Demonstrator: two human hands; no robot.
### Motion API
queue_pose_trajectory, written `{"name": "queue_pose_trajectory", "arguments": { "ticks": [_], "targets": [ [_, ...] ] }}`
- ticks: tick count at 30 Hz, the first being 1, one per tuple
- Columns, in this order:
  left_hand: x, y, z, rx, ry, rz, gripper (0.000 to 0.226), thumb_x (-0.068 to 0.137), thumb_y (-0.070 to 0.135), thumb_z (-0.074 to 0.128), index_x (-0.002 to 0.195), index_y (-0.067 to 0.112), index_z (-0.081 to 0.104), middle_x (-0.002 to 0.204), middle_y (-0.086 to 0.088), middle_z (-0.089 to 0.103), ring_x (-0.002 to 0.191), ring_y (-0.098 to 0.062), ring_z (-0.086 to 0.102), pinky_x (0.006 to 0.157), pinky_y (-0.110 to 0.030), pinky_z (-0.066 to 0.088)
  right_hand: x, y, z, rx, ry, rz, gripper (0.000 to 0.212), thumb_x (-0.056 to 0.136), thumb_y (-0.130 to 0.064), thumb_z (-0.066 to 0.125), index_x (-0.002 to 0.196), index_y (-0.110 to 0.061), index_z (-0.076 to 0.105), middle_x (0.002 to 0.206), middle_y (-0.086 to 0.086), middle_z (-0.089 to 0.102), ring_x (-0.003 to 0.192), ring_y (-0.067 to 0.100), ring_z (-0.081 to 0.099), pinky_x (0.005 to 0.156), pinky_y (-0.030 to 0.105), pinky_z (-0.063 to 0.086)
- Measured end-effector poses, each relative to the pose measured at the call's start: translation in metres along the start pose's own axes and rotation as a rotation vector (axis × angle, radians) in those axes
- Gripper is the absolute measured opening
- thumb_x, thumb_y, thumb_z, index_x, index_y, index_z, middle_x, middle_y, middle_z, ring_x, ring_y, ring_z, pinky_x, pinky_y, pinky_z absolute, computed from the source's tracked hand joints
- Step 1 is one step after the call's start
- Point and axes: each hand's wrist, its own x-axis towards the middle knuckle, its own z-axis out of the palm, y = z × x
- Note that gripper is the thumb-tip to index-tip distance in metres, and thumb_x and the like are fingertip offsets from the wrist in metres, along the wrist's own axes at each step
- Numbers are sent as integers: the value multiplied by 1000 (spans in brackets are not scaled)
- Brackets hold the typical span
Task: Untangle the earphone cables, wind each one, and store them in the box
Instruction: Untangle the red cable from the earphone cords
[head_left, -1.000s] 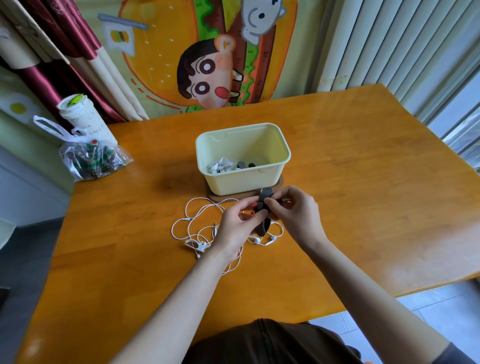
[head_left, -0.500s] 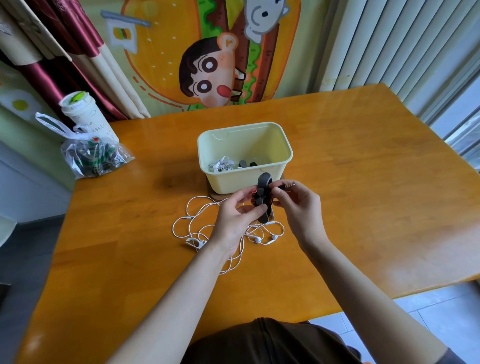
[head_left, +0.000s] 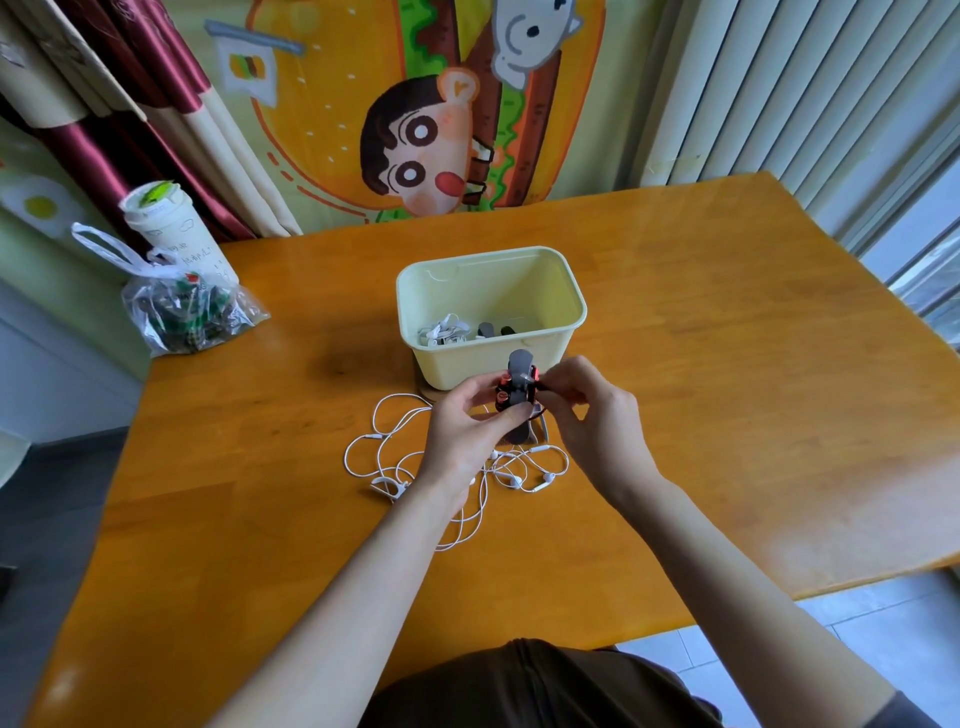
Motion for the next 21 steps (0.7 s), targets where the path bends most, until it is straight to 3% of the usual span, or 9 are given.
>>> {"name": "queue_pose_trajectory", "arguments": {
  "ticks": [3,6,10,15,18,21],
  "targets": [
    [0,0,0,28,-13,-22,38,76,8,77,102,32,63,106,4,68,98,-17,67,84,-34,57,1,1,1,-27,-6,-43,13,81,0,69,90,-9,70,82,-11,60,72,-7,57,70,2,42],
    [0,1,2,50,-59,4,36,79,5,74,101,32,64,100,7,69,94,-11,67,77,-22,56,2,2,3,-40,21,-53,14,80,0,70,91,-8,73,82,-6,60,67,-3,54,69,2,41],
    [0,3,2,75,-80,15,33,80,4,73,98,30,65,99,4,70,92,-6,65,67,-11,51,0,2,2,-73,33,-81,15,82,1,67,94,-8,73,87,3,64,74,6,56,71,4,43],
    [-1,2,5,59,-90,-3,30,81,2,72,102,22,63,98,2,70,86,-5,68,69,-16,53,-1,2,1,-43,40,-85,14,83,-2,68,94,-10,73,86,3,62,72,6,56,70,10,47],
    [-1,4,7,-59,-89,-85,17,88,12,65,105,15,65,95,-4,71,88,-14,69,72,-25,55,1,1,-1,-18,38,-99,16,80,-1,69,93,-10,74,85,4,64,71,5,56,69,9,46],
    [-1,4,7,-94,-57,-109,13,93,20,59,102,14,65,89,-2,71,82,-15,68,63,-24,53,1,0,-3,-2,19,-105,17,79,0,71,93,-9,74,86,5,66,74,6,58,71,7,46]
  ]
}}
